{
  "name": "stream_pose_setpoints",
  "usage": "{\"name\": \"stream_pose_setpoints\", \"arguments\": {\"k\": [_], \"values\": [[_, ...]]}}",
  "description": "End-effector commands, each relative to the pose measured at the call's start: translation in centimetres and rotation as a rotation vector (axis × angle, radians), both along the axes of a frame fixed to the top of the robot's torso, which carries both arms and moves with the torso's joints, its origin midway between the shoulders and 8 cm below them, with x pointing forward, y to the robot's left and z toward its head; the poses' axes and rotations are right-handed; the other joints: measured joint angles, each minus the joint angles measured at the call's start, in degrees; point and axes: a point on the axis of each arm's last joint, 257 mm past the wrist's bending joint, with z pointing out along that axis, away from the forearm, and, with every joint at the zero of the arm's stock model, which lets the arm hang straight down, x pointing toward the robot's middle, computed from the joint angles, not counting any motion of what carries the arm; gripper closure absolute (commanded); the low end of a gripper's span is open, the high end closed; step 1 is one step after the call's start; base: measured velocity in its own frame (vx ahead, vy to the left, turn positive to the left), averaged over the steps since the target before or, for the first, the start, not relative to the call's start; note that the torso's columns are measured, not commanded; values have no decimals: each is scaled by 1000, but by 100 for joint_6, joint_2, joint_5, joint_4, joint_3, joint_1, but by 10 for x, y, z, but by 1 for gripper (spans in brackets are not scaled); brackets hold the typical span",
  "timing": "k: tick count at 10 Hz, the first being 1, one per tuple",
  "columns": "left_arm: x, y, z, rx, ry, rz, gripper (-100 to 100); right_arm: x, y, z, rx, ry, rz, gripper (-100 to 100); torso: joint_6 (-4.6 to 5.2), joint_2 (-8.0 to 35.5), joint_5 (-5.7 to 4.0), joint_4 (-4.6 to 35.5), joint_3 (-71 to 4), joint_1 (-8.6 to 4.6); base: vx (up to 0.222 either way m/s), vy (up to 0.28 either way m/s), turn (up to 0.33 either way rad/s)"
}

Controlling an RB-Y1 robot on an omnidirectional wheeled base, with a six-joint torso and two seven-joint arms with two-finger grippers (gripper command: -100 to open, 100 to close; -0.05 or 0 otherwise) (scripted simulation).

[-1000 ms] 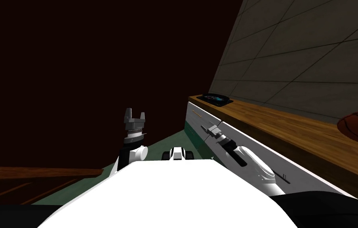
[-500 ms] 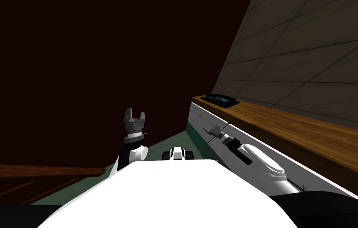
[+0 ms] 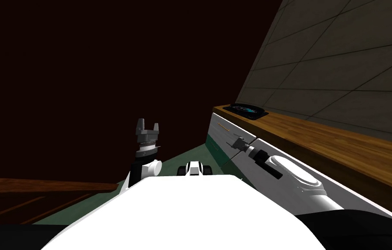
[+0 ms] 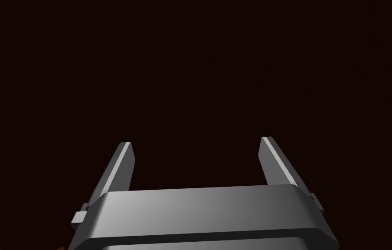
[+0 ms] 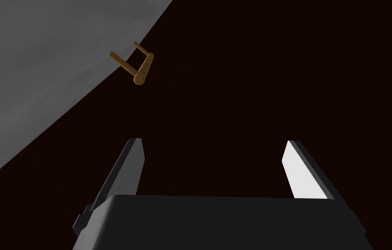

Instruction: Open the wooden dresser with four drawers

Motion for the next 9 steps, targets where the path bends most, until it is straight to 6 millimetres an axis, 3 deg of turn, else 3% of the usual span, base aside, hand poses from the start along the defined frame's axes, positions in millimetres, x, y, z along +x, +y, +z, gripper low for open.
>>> {"name": "stream_pose_setpoints", "arguments": {"k": [1, 4, 5, 9], "values": [[0, 0, 0, 0, 0, 0, 0, 2, -22, -6, -146, 6, 16, -100, 0, -6, 2, -2, -3, 9, 38, 53, 16], [0, 0, 0, 0, 0, 0, 0, 5, -63, -10, -402, 16, 49, -100, 0, 0, 3, 0, 1, 9, 41, 72, 46], [0, 0, 0, 0, 0, 0, 0, 5, -63, -9, -406, 16, 51, -100, 1, -1, 3, 0, 0, 10, 32, 59, 16], [0, 0, 0, 0, 0, 0, 0, 9, -104, -4, -665, 25, 98, -100, 0, -3, 0, -1, -2, 3, 40, 48, 37]]}}
